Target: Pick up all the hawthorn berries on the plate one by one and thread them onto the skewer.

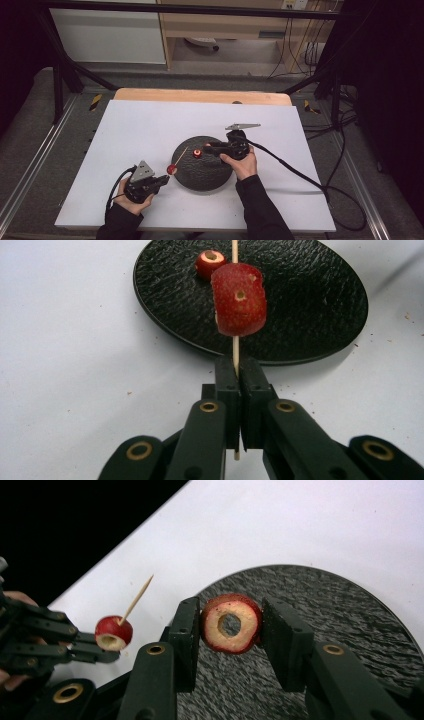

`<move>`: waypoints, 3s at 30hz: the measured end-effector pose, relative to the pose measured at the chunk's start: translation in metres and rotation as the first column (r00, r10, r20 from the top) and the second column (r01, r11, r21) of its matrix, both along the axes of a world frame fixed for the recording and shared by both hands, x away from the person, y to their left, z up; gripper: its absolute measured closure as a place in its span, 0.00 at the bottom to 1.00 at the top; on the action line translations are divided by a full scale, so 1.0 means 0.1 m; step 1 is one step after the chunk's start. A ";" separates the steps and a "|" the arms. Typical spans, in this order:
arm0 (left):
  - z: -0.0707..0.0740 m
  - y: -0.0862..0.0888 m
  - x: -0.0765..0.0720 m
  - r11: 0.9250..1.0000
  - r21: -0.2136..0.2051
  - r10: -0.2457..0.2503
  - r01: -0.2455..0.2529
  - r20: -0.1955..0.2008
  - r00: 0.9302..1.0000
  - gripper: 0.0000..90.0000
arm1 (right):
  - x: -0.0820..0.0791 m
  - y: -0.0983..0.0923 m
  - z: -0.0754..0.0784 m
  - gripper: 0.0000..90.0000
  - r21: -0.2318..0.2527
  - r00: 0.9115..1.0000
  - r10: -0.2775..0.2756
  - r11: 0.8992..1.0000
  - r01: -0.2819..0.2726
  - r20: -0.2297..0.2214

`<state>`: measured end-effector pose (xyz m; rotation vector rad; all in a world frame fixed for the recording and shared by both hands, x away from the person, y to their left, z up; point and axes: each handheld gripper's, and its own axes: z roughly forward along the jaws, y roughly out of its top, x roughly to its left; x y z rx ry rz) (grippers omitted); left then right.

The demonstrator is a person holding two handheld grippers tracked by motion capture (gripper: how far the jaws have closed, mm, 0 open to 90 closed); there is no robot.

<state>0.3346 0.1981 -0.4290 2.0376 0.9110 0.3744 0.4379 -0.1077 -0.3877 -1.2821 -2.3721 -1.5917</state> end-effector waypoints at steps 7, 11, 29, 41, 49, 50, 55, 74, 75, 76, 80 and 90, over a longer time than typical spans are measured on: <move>0.00 -0.02 0.00 1.000 -0.005 0.005 -0.005 0.001 1.000 0.98 | -0.06 -0.04 -0.07 0.68 0.091 0.999 -0.043 0.995 0.041 0.021; 0.00 -0.03 -0.01 1.000 -0.009 0.013 -0.013 0.000 1.000 0.98 | -0.09 -0.05 -0.08 0.68 0.139 0.997 -0.074 0.988 0.069 0.035; 0.03 -0.14 -0.04 0.998 -0.042 0.043 -0.043 0.009 0.999 0.98 | -0.12 -0.05 -0.06 0.68 0.312 0.983 -0.161 0.942 0.126 0.092; 0.10 -0.25 -0.02 0.995 -0.082 0.061 -0.059 0.016 0.998 0.98 | -0.12 -0.02 -0.06 0.68 0.412 0.969 -0.227 0.896 0.167 0.101; 0.14 -0.39 0.01 0.994 -0.100 0.053 -0.050 0.022 0.998 0.98 | -0.11 -0.01 -0.06 0.68 0.460 0.960 -0.258 0.870 0.180 0.112; 0.14 -0.40 0.01 0.993 -0.103 0.055 -0.053 0.023 0.998 0.98 | -0.12 -0.01 -0.05 0.68 0.464 0.959 -0.261 0.867 0.182 0.113; 0.14 -0.46 0.03 0.992 -0.113 0.056 -0.053 0.018 0.998 0.98 | -0.12 -0.01 -0.05 0.68 0.473 0.958 -0.263 0.862 0.181 0.113; 0.18 -0.61 0.10 0.987 -0.145 0.070 -0.066 0.019 0.997 0.98 | -0.13 0.02 -0.08 0.68 0.534 0.953 -0.287 0.824 0.192 0.100; 0.19 -0.61 0.10 0.987 -0.142 0.073 -0.069 0.022 0.997 0.98 | -0.13 0.02 -0.08 0.68 0.536 0.952 -0.288 0.822 0.192 0.100; 0.19 -0.62 0.10 0.987 -0.149 0.071 -0.067 0.020 0.997 0.98 | -0.13 0.03 -0.08 0.68 0.538 0.953 -0.288 0.821 0.192 0.099; 0.19 -0.63 0.10 0.986 -0.153 0.072 -0.068 0.018 0.997 0.98 | -0.12 0.02 -0.08 0.68 0.544 0.952 -0.288 0.817 0.191 0.099; 0.21 -0.67 0.12 0.981 -0.174 0.090 -0.086 0.012 0.996 0.98 | -0.14 0.04 -0.10 0.68 0.544 0.958 -0.273 0.819 0.182 0.090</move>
